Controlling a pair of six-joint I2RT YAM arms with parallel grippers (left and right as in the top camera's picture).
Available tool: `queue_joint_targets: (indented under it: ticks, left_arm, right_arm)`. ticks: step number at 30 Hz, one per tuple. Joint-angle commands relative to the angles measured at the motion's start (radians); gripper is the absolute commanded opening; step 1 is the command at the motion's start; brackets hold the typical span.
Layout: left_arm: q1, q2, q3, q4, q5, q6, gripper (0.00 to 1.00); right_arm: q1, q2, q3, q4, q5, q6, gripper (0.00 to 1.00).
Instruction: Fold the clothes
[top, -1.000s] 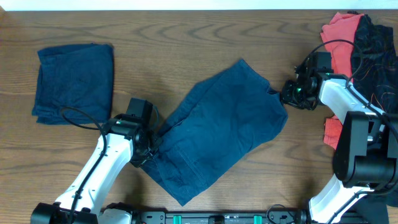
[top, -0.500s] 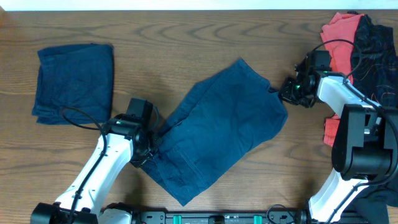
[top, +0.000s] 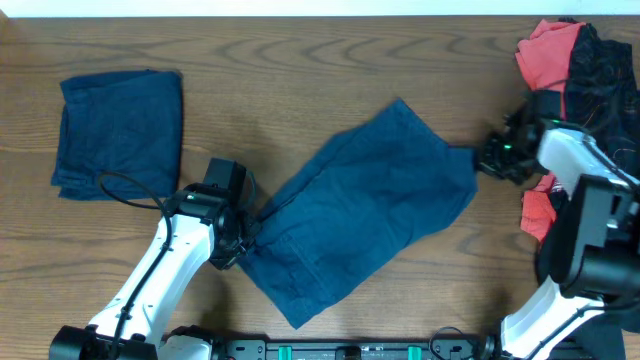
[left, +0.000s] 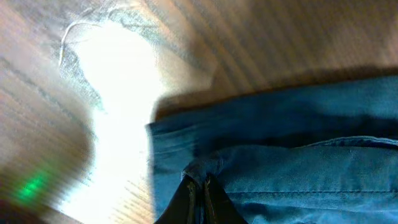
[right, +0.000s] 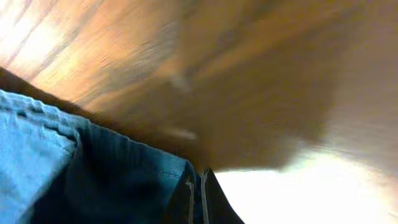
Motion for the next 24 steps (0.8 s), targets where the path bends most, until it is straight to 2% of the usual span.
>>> queue_joint_targets:
  ticks: [1,16,20,24]
  left_arm:
    - [0.005,0.009,-0.006,-0.023,-0.041,0.002,0.06]
    - [0.002,0.009,-0.006,0.075,-0.029,0.002,0.06]
    - [0.002,0.021,-0.006,0.106,-0.119,0.003,0.06]
    - [0.002,0.071,-0.006,0.183,-0.143,0.088,0.06]
  right_arm:
    - [-0.027,-0.044,-0.001,-0.008,0.07,-0.013,0.01]
    - [-0.019,-0.044,-0.001,-0.09,0.112,-0.016,0.01]
    - [-0.022,-0.044,-0.001,-0.126,0.113,-0.016,0.01]
    - [-0.016,-0.044,-0.001,-0.169,0.106,-0.016,0.01]
